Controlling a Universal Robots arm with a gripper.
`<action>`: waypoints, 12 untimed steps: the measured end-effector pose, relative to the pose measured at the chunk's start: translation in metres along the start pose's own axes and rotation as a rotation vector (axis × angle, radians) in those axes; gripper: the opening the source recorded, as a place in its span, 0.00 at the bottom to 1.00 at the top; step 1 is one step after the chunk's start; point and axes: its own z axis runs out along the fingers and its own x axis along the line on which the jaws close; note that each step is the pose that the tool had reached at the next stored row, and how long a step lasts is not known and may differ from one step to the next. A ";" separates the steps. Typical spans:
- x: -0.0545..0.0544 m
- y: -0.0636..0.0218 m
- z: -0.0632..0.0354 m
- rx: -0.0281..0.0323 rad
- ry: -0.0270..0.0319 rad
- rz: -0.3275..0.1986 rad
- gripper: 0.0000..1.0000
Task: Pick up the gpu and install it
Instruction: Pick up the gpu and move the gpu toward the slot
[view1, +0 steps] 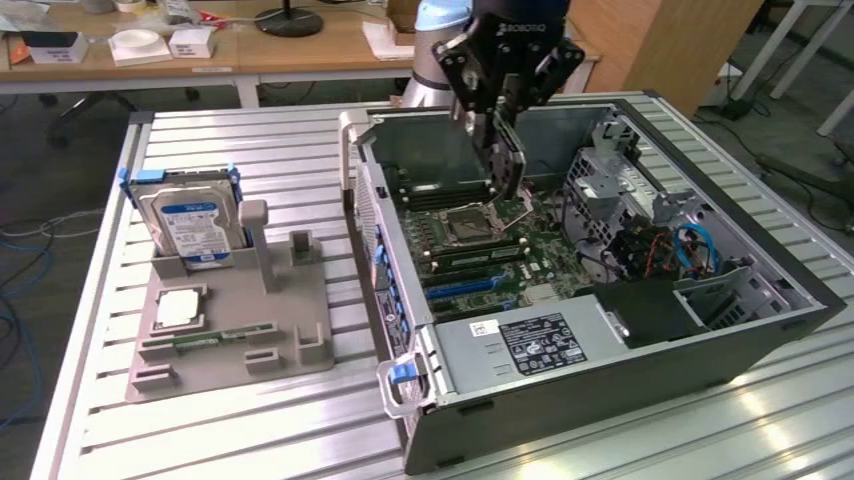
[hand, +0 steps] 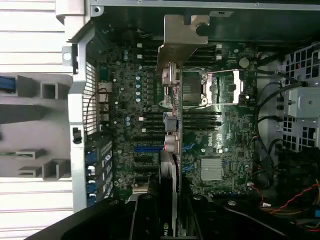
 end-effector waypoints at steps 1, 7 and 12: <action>-0.005 0.0002 0.0002 0.0000 0.0000 0.000 0.27; -0.032 0.0010 0.0016 0.0000 0.0000 0.000 0.27; -0.053 0.0017 0.0028 0.0001 0.0000 0.000 0.27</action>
